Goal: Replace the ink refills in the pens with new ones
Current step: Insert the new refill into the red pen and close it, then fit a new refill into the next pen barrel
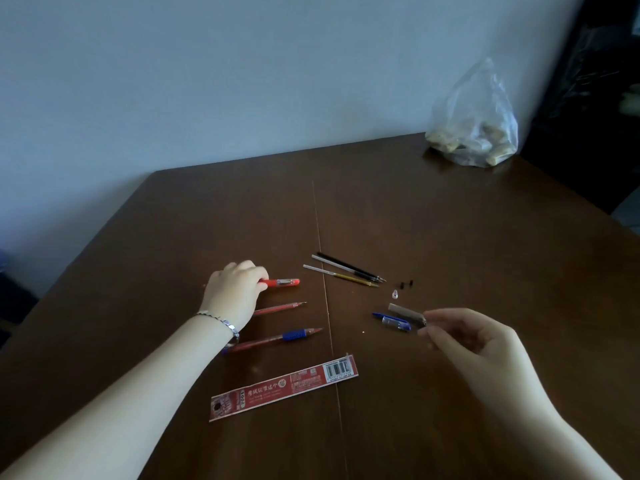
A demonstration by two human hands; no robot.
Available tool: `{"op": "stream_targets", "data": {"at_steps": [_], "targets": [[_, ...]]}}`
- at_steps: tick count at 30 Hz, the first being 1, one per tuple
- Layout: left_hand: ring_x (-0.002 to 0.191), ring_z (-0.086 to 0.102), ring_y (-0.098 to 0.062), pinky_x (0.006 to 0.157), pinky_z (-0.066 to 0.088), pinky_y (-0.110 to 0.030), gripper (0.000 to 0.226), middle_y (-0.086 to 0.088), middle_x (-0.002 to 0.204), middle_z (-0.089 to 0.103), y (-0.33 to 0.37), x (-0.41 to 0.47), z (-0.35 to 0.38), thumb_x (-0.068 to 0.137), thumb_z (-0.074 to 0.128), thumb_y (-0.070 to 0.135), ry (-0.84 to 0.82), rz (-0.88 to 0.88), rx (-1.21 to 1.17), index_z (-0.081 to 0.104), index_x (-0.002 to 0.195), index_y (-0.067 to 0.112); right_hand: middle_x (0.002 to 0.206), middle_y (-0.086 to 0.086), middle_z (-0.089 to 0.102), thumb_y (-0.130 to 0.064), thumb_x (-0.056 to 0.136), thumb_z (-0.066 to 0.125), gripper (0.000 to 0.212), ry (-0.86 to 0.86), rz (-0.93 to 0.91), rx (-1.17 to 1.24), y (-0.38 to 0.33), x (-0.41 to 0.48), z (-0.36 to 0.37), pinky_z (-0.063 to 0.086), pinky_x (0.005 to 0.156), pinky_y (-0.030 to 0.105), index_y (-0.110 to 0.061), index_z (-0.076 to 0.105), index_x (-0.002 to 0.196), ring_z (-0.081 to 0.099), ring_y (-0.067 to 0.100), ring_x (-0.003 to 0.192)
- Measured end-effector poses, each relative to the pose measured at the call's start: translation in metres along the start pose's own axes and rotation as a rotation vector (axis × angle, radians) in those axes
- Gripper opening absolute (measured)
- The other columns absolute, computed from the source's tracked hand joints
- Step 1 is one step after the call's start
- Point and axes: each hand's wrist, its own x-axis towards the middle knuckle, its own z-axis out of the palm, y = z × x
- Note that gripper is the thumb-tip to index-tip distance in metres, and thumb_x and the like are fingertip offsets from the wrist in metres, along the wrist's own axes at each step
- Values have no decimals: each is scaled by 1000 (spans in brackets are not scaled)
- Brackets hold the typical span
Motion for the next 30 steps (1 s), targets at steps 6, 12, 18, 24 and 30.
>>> {"op": "stream_targets", "data": {"at_steps": [6, 12, 18, 24, 30], "targets": [[103, 54, -25, 89, 42, -39, 29, -7, 117, 59, 4, -12, 2, 91, 48, 18, 128, 3, 6, 54, 118, 15, 68, -10, 71, -13, 77, 68, 24, -11, 7, -145, 5, 5, -5, 46, 55, 7, -36, 68, 80, 63, 0, 66], [105, 54, -21, 89, 44, -37, 27, -3, 114, 60, 14, -42, -9, 88, 52, 16, 191, 81, -51, 56, 115, 17, 88, -7, 62, -23, 82, 63, 23, -18, -43, -471, 3, 46, 15, 40, 67, 19, -20, 66, 105, 55, 8, 79], [104, 53, -15, 87, 45, -28, 26, 1, 114, 61, 11, -57, -10, 89, 50, 24, 162, 42, -108, 57, 113, 21, 83, 1, 62, -26, 82, 63, 18, -109, 83, -678, 2, 82, 40, 44, 56, 28, -15, 68, 95, 55, 14, 67], [99, 52, -19, 82, 45, -32, 22, 0, 109, 61, 21, -42, 2, 89, 50, 27, 40, 52, -62, 59, 108, 21, 89, 3, 66, -18, 84, 59, 10, -65, -5, -632, 4, 75, 35, 41, 56, 24, -17, 69, 86, 57, 12, 68], [97, 51, -19, 80, 43, -32, 16, -3, 107, 59, 25, -35, 11, 92, 45, 25, 59, 79, -3, 55, 102, 17, 72, -16, 65, -18, 78, 67, 8, 24, -62, -318, -7, 33, 15, 42, 53, 3, -24, 69, 84, 59, -7, 69]]}}
